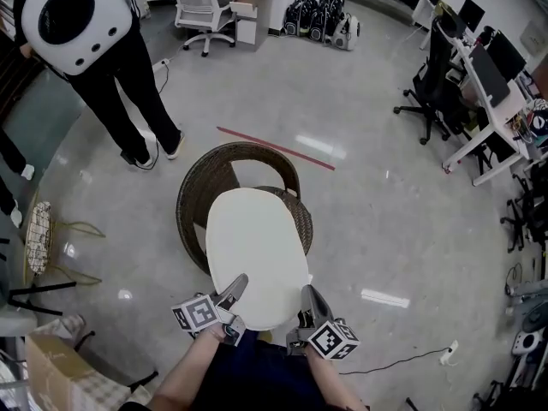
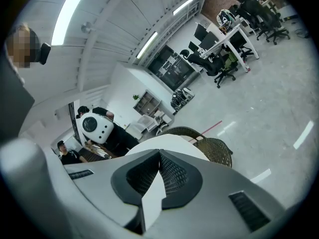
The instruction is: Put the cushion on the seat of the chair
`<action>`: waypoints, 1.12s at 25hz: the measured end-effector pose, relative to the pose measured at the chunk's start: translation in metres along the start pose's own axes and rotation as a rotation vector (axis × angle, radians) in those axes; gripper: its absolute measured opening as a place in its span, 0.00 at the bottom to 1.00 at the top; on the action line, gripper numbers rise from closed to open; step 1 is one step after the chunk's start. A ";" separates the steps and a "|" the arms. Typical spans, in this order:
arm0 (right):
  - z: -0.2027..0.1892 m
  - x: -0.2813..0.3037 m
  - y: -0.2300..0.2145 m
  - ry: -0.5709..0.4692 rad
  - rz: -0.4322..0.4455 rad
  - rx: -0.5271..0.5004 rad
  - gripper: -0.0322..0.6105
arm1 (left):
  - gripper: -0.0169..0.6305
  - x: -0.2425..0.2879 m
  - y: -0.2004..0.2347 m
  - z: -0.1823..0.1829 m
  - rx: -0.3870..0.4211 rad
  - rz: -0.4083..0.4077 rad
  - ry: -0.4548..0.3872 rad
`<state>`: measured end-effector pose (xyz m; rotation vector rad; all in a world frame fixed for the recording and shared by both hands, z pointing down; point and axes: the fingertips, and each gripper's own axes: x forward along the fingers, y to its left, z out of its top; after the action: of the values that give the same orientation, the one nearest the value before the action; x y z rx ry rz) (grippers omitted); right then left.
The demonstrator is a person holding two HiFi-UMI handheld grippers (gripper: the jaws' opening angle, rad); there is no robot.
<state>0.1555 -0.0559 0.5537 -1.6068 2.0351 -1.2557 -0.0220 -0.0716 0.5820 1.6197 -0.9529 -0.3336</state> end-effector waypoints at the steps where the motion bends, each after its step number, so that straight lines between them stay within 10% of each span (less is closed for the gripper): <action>1: 0.002 0.006 0.001 0.001 -0.004 0.000 0.09 | 0.13 0.005 0.002 0.004 -0.007 0.003 0.004; 28: 0.032 0.084 0.005 -0.006 -0.048 0.002 0.09 | 0.13 0.145 0.114 0.042 -0.117 0.113 0.115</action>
<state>0.1435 -0.1446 0.5559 -1.6664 2.0014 -1.2673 -0.0046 -0.2057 0.7144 1.4561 -0.9167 -0.2122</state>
